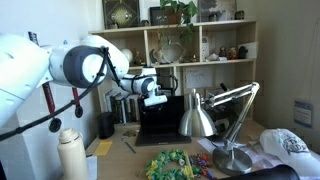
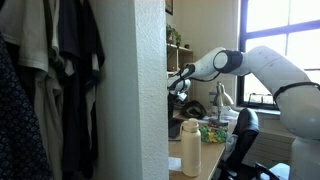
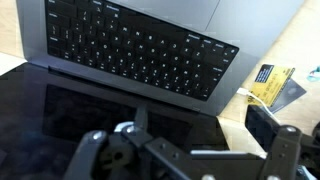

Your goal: Turn on the laptop

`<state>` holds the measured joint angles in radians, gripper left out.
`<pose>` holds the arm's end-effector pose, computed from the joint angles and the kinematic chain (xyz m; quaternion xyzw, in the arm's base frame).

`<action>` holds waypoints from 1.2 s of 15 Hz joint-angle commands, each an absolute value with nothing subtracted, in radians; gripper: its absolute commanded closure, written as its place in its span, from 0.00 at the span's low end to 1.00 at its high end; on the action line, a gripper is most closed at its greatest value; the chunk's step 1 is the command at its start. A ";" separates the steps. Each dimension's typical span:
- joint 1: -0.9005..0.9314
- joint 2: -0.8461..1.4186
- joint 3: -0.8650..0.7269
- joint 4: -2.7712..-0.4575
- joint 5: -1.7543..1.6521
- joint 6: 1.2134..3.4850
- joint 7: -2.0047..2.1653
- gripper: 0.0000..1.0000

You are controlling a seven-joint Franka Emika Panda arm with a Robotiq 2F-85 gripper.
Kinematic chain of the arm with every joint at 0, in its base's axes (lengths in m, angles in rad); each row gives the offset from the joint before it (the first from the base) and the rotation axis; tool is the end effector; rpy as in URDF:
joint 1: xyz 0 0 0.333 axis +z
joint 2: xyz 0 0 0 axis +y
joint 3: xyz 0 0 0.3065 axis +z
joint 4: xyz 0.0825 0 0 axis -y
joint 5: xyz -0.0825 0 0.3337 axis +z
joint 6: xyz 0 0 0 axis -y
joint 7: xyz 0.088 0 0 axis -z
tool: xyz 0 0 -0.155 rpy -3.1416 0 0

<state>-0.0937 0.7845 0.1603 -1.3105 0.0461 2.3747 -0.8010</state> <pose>0.7326 0.0233 0.2767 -0.9137 -0.3736 -0.1591 0.0146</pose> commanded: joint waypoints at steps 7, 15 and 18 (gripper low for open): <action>-0.097 1.103 0.169 -0.836 0.055 2.168 -0.804 0.58; -0.098 1.214 0.156 -0.709 0.053 2.112 -0.790 0.98; -0.103 1.240 0.150 -0.696 0.053 2.102 -0.783 0.93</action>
